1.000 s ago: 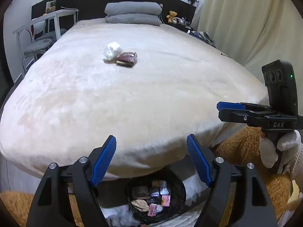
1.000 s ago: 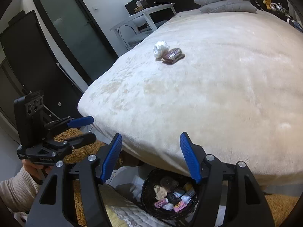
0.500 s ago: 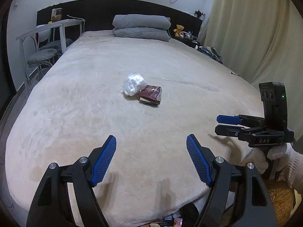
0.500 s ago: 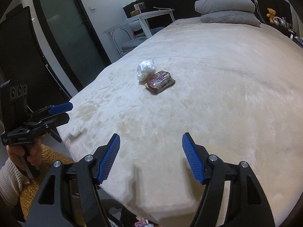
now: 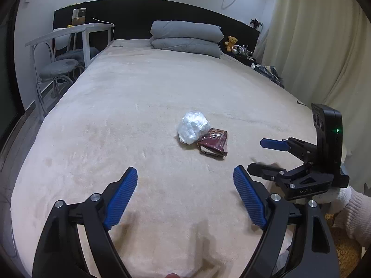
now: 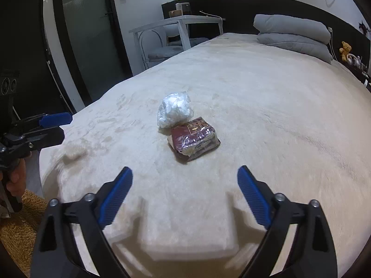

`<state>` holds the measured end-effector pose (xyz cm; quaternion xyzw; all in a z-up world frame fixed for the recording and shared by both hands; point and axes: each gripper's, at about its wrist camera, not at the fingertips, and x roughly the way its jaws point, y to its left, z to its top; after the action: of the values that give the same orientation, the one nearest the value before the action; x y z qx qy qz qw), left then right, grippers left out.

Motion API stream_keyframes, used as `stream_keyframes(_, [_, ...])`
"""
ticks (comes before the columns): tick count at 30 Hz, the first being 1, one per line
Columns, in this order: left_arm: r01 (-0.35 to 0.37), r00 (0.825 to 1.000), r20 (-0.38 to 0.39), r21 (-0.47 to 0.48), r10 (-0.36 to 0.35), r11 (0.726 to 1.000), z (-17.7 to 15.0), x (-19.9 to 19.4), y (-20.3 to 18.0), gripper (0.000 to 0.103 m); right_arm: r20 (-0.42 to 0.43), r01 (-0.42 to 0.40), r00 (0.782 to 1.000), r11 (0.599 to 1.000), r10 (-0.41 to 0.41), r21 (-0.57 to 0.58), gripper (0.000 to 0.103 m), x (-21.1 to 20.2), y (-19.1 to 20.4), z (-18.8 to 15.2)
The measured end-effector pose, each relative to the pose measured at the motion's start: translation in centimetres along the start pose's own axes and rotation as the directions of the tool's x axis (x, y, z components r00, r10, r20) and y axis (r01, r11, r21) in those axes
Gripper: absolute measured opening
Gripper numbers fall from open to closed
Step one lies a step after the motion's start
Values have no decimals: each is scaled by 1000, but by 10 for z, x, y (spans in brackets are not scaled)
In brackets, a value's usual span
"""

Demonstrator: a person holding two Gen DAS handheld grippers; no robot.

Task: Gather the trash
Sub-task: 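Raise both tools back toward the last two items on the bed, then grasp the maroon snack pack with the right tool while the left tool grasps the white plastic bag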

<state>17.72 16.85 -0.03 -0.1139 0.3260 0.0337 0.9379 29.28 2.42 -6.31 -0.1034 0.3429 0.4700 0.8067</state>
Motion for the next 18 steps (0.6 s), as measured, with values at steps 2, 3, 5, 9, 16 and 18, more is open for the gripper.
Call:
stream_keyframes(2, [-17, 1000, 15, -13, 18, 1000, 4, 1, 6, 85, -2, 4, 1000, 1000, -4, -31, 98, 12, 2, 7])
stream_keyframes(3, [-22, 1000, 18, -19, 22, 1000, 5, 2, 9, 89, -4, 11, 1000, 999, -11, -46, 98, 18, 3, 10])
stream_keyframes(5, [-13, 1000, 19, -35, 14, 999, 7, 4, 14, 97, -9, 18, 1000, 998, -18, -64, 98, 31, 2, 15])
stream_keyframes(9, [-33, 999, 19, -40, 34, 999, 9, 9, 21, 97, -38, 45, 998, 994, -49, -95, 98, 52, 3, 22])
stream_keyframes(16, [-23, 1000, 17, -83, 25, 996, 13, 15, 32, 97, -80, 61, 994, 991, -71, -116, 97, 85, 2, 36])
stream_keyframes(18, [-18, 1000, 12, -95, 20, 995, 14, 18, 34, 97, -105, 55, 992, 992, -67, -111, 91, 93, 0, 37])
